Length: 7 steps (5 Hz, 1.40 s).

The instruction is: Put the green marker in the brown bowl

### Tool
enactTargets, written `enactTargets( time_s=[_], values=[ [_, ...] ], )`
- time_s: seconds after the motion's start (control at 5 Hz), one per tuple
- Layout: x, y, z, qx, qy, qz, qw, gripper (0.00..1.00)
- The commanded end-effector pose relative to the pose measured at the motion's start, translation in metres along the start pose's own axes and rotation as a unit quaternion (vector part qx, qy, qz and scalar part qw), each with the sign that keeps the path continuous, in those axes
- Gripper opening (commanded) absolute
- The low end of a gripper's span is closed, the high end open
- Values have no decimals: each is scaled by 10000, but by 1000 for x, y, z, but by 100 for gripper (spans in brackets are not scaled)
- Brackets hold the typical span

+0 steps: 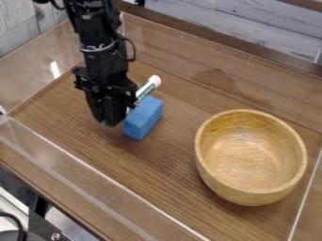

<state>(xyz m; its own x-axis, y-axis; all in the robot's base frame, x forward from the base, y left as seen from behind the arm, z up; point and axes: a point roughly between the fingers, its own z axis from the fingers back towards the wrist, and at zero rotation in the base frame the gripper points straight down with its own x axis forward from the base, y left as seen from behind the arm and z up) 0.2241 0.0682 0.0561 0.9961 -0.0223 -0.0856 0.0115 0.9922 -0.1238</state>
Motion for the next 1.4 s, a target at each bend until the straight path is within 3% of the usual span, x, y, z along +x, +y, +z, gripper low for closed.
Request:
enactTargets(
  time_s=[0.0,1.2],
  values=[
    [11,-1,20,154,-324,-87,9993,0],
    [14,-16,27,154,-329,-214,9991,0]
  ],
)
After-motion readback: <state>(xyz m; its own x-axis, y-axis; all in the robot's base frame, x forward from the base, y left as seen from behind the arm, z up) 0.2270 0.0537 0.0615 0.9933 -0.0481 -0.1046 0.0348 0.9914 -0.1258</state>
